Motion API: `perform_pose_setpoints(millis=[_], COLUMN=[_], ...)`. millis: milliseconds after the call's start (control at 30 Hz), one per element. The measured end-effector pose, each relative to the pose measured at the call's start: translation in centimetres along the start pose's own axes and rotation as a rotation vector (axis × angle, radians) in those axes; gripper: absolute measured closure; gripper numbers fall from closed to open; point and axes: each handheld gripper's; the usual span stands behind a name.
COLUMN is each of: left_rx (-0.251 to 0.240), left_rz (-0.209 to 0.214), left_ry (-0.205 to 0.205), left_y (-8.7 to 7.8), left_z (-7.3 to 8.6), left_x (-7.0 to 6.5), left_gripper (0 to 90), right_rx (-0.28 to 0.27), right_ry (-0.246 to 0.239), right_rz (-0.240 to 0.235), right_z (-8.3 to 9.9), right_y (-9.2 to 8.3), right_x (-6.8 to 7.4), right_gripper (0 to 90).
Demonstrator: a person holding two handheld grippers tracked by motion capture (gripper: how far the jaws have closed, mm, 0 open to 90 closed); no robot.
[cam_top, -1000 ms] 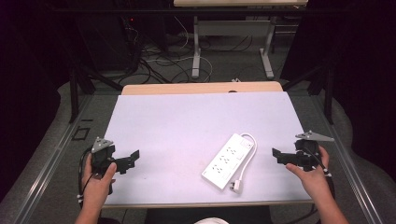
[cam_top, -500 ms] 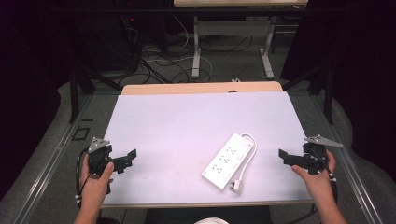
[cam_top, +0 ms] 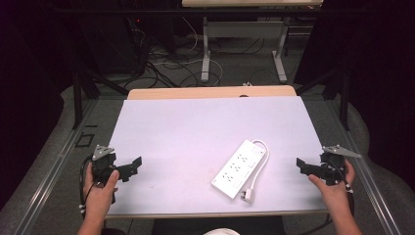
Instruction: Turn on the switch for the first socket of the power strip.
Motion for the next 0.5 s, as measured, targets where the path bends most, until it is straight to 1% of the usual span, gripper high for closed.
perform_pose_setpoints(millis=[33, 67, 100, 167, 200, 267, 300, 333, 367, 500], left_rx=[0.011, 0.003, 0.01, 0.011, 0.013, 0.013, 0.014, 0.015, 0.017, 0.02], left_rz=[-0.002, -0.004, -0.006, -0.008, -0.009, -0.01, -0.011, -0.01, -0.011, -0.013], left_ry=[0.003, 0.004, 0.001, -0.001, -0.001, -0.003, -0.005, -0.005, -0.005, -0.009], left_y=[0.0, 0.1, 0.2, 0.3, 0.3, 0.4, 0.4, 0.5, 0.5, 0.6], left_z=[0.0, 0.1, 0.2, 0.3, 0.3, 0.4, 0.4, 0.5, 0.5, 0.6], left_x=[0.1, 0.1, 0.2, 0.3, 0.3, 0.4, 0.4, 0.4, 0.4, 0.5], left_gripper=[0.8, 0.8, 0.8, 0.8, 0.8, 0.8, 0.8, 0.8, 0.8, 0.8], right_rx=[0.003, 0.007, 0.007, 0.018, 0.019, 0.026, 0.023, 0.031, 0.033, 0.034], right_ry=[0.007, 0.006, -0.006, 0.002, -0.009, -0.002, -0.011, 0.002, -0.002, 0.007], right_rz=[0.002, 0.004, 0.007, 0.012, 0.013, 0.019, 0.022, 0.023, 0.023, 0.027], right_z=[0.1, 0.2, 0.3, 0.6, 0.7, 0.9, 1.0, 1.0, 1.1, 1.3], right_y=[0.1, 0.2, 0.3, 0.5, 0.7, 0.8, 0.9, 0.9, 1.0, 1.1], right_x=[0.0, 0.0, -0.2, -0.2, -0.3, -0.4, -0.5, -0.5, -0.6, -0.8], right_gripper=[0.0, 0.0, 0.0, 0.3, 0.6, 0.7, 0.7, 0.8, 0.8, 0.9])
Point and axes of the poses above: each handheld gripper's, and its own axes: y roughly forward along the jaws, z roughly out of its underside, x roughly to its left, and after that the axes turned 9 degrees about -x, right-handed
